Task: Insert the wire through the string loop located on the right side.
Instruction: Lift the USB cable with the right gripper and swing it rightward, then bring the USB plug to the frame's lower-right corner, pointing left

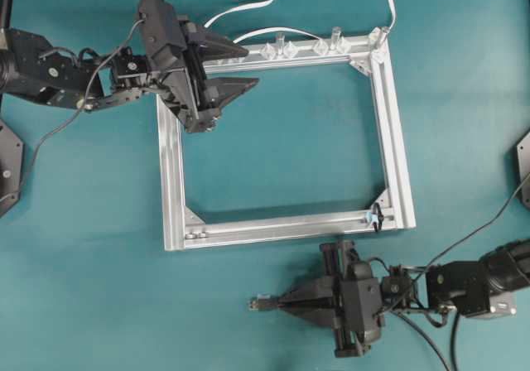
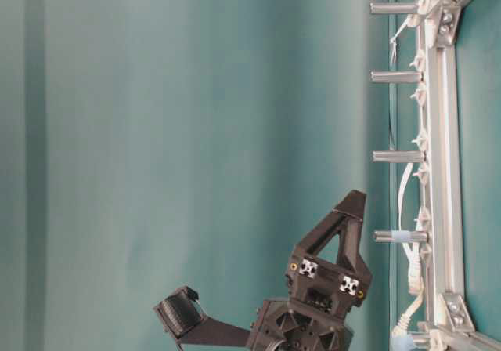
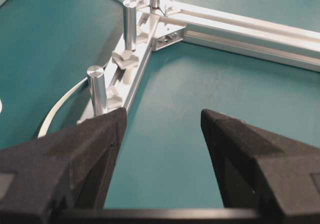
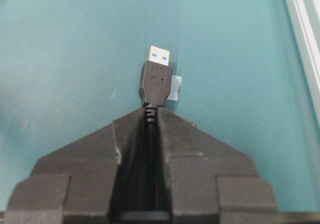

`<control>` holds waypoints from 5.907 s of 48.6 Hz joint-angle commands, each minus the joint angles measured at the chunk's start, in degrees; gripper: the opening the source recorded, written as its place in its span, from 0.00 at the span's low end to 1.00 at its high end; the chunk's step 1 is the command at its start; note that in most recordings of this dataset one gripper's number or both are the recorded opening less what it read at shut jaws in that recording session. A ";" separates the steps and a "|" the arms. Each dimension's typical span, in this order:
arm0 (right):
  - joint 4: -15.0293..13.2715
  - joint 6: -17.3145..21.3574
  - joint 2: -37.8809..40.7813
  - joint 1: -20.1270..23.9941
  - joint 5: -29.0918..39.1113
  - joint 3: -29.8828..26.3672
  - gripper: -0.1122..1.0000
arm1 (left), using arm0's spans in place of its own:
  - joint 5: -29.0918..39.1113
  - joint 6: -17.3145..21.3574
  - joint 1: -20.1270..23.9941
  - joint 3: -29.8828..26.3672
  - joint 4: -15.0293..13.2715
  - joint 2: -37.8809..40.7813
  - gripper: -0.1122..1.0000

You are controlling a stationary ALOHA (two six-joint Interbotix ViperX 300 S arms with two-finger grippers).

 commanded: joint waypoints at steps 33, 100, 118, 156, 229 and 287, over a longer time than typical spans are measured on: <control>1.85 -7.47 -12.57 -0.79 7.38 0.00 0.20 | -0.35 -0.44 -0.18 -0.53 0.09 -0.70 0.70; 1.76 -7.12 -31.82 3.52 15.56 18.46 0.20 | -0.26 -0.53 -0.26 -0.53 0.00 -0.88 0.70; 1.76 -7.03 -39.20 5.10 17.93 25.31 0.20 | -0.26 -0.44 -0.44 -0.53 0.09 -0.79 0.69; 1.85 -7.03 -54.40 5.10 19.34 36.12 0.20 | 1.93 -0.44 -0.44 -0.97 0.09 -1.14 0.69; 1.76 -7.47 -54.49 -6.15 16.61 40.52 0.20 | 2.02 -0.53 -1.58 -1.05 0.09 -1.67 0.68; 1.67 -7.38 -54.49 -6.24 16.79 40.52 0.20 | 2.02 -0.44 -1.58 -1.14 0.09 -1.67 0.68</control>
